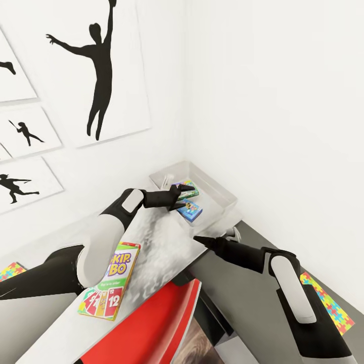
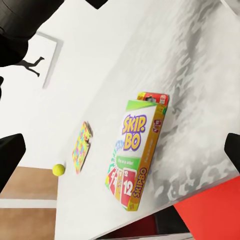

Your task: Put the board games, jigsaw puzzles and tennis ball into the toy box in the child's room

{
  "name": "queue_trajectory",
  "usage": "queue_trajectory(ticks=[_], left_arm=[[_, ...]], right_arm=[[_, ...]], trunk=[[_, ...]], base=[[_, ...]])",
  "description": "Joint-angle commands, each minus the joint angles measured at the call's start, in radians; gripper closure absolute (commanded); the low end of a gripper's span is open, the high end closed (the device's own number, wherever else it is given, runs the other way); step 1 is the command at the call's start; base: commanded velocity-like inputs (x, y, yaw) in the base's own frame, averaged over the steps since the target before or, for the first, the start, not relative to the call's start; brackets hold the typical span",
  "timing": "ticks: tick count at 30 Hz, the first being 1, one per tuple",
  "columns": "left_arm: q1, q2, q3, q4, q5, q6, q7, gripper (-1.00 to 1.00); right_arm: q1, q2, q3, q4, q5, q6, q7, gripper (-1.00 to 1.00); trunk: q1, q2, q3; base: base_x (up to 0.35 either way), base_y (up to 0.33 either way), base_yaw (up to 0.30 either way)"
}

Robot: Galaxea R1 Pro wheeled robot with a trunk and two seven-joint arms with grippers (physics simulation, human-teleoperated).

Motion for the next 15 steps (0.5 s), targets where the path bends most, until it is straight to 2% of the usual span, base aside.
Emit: queue_trajectory(ticks=[1, 9, 15], left_arm=[[-0.001, -0.001, 0.008, -0.001, -0.006, 0.006, -0.008, -1.00], [0.000, -0.001, 0.009, -0.006, -0.010, 0.008, -0.145, -1.00], [0.001, -0.001, 0.007, -0.009, -0.013, 0.013, -0.172, -1.00]], right_arm=[[-0.001, -0.001, 0.000, -0.001, 0.010, 0.002, 0.010, -1.00], [-0.001, -0.003, -0.001, 0.000, 0.010, 0.002, 0.011, -1.00], [-0.001, -0.004, -0.002, 0.000, 0.010, 0.002, 0.024, -1.00]], trunk=[[0.001, -0.002, -0.002], [0.001, -0.002, -0.001], [0.001, -0.002, 0.005]], base=[[0.000, 0.000, 0.000], [0.000, 0.000, 0.000], [0.000, 0.000, 0.000]])
